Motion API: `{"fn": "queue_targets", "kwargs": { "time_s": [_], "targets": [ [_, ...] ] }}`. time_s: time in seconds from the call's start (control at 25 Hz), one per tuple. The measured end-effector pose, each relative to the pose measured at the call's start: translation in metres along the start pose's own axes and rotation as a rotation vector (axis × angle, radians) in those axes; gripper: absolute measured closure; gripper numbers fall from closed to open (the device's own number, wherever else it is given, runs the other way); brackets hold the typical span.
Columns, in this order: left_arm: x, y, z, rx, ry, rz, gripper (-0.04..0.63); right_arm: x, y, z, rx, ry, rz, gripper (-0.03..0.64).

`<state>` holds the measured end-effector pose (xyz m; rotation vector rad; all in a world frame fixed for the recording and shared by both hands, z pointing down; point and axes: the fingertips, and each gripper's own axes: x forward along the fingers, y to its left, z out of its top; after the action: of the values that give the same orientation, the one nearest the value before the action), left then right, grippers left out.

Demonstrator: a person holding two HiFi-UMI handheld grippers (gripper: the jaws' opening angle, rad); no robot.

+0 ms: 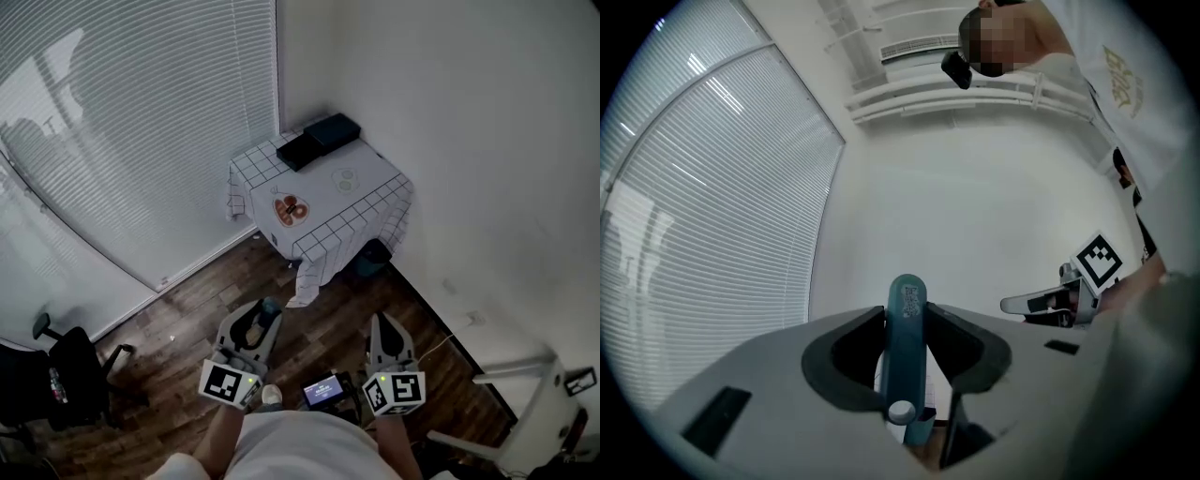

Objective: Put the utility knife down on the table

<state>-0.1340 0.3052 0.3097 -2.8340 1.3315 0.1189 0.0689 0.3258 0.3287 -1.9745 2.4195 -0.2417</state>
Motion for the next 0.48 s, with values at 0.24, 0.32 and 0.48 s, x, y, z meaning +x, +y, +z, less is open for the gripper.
{"fn": "queue_targets", "kwargs": {
  "time_s": [0.24, 0.32, 0.48],
  "targets": [
    [0.004, -0.01, 0.001, 0.001, 0.001, 0.054, 0.451, -0.001, -0.018, 0.0, 0.018, 0.004, 0.05, 0.609],
    [0.004, -0.014, 0.0, 0.007, 0.003, 0.07, 0.451, -0.005, -0.024, 0.001, 0.02, 0.003, 0.068, 0.609],
    [0.008, -0.016, -0.001, 0.013, 0.007, 0.09, 0.451, -0.007, -0.043, -0.005, 0.023, 0.01, 0.066, 0.609]
  ]
}}
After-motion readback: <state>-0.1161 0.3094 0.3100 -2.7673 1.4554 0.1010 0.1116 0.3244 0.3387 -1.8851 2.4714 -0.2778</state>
